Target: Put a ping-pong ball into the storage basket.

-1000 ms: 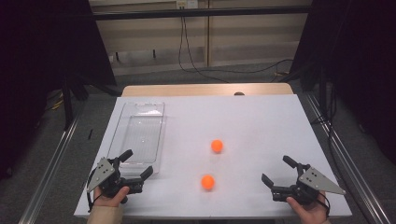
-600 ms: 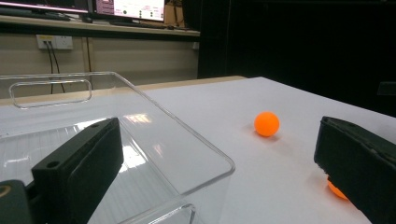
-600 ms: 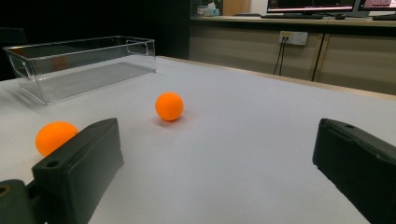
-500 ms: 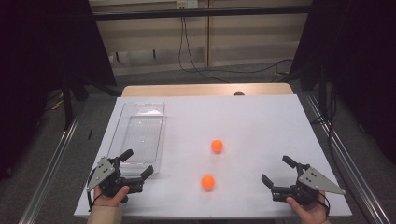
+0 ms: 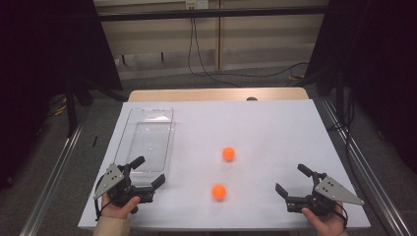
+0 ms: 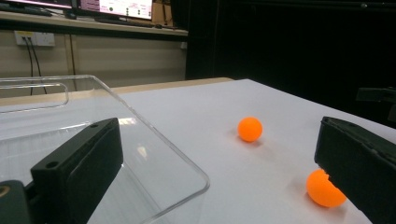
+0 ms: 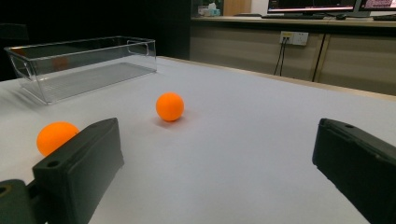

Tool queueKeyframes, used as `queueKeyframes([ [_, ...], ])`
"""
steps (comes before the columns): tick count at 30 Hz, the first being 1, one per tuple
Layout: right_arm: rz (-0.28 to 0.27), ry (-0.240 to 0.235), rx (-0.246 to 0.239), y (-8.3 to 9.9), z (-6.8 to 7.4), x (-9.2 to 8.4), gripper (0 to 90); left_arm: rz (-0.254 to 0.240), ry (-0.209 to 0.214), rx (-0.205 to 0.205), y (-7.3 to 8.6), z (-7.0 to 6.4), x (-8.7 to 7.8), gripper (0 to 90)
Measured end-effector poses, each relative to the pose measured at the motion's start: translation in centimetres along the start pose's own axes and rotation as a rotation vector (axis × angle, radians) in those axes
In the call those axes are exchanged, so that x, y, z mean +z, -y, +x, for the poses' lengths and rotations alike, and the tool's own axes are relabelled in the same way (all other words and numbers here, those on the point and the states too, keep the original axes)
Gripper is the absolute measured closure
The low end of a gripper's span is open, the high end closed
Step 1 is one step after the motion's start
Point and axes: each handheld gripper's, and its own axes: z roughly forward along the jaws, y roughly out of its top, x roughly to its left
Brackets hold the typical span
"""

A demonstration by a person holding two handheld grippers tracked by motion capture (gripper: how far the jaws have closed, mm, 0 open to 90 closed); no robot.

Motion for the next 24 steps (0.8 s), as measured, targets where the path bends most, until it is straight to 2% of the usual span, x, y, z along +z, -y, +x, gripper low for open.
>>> queueKeyframes([
  [9, 0.002, 0.001, 0.003, 0.0, 0.0, 0.0, 1.0, 0.0, 0.01, -0.001, -0.4, -0.4, 0.4, 1.0],
  [13, 0.0, 0.001, 0.004, -0.1, -0.1, -0.1, 1.0, 0.004, 0.016, 0.016, -0.5, -0.6, 0.6, 1.0],
  [19, -0.001, 0.007, 0.012, 0.0, -0.2, -0.1, 0.9, 0.002, 0.029, 0.012, -0.8, -1.1, 1.3, 1.0],
  [24, 0.002, 0.003, 0.011, 0.0, -0.2, -0.1, 0.9, 0.006, 0.042, 0.026, -1.0, -1.5, 1.7, 1.0],
])
